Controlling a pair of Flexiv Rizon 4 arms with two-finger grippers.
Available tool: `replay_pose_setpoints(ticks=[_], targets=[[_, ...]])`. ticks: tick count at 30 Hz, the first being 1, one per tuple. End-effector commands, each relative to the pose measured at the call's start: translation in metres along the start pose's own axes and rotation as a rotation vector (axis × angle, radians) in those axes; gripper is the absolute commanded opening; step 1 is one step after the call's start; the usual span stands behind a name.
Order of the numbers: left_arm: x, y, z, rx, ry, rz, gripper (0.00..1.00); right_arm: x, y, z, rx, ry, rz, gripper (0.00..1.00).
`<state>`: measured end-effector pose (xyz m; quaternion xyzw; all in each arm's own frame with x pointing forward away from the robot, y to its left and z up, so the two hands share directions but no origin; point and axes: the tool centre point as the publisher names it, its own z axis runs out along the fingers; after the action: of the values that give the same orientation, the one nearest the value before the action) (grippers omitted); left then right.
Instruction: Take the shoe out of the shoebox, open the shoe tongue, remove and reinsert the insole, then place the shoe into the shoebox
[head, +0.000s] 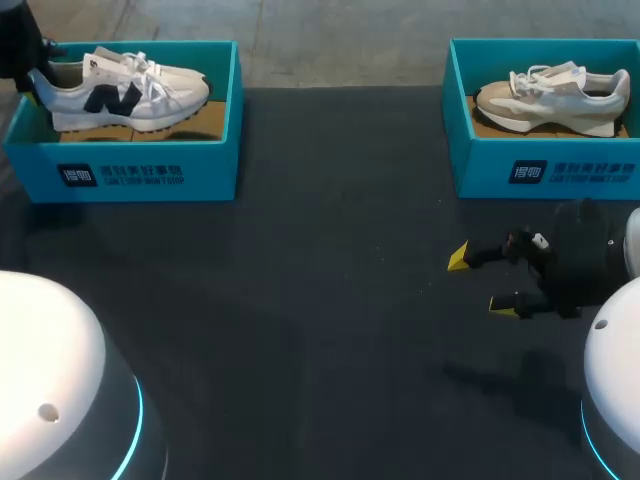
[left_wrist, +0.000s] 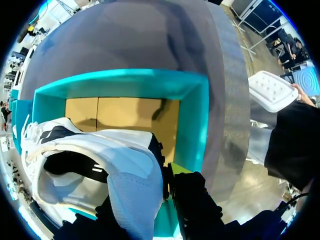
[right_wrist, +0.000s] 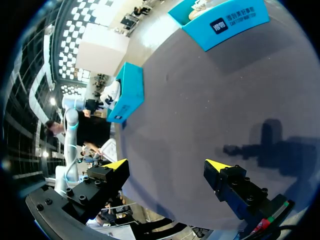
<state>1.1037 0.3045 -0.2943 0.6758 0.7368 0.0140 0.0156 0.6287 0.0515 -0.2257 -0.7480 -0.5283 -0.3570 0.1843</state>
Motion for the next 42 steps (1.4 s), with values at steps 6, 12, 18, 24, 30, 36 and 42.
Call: replay_pose_setpoints(ticks=[6,12,18,24,30,36,42], targets=[[-0.001,-0.016,0.000,-0.018,0.003,0.002,0.00,0.000,-0.003,-0.003,-0.003,-0.001,0.000,1.00],[-0.002,-0.021,0.002,-0.019,0.011,0.002,0.00,0.000,-0.003,-0.003,-0.003,-0.001,0.000,1.00],[-0.003,-0.024,0.010,-0.010,0.025,0.003,0.00,0.000,-0.003,-0.003,-0.003,-0.001,0.000,1.00],[-0.003,-0.031,0.019,0.008,0.035,0.004,0.00,0.000,-0.003,-0.003,-0.003,-0.001,0.000,1.00],[-0.003,-0.033,0.031,0.008,0.049,0.000,0.00,0.000,-0.003,-0.003,-0.003,-0.001,0.000,1.00],[-0.002,-0.032,0.049,0.018,0.060,-0.005,0.00,0.000,-0.003,-0.003,-0.003,-0.001,0.000,1.00],[0.000,-0.035,0.062,0.023,0.063,-0.024,0.00,0.000,-0.003,-0.003,-0.003,-0.001,0.000,1.00]])
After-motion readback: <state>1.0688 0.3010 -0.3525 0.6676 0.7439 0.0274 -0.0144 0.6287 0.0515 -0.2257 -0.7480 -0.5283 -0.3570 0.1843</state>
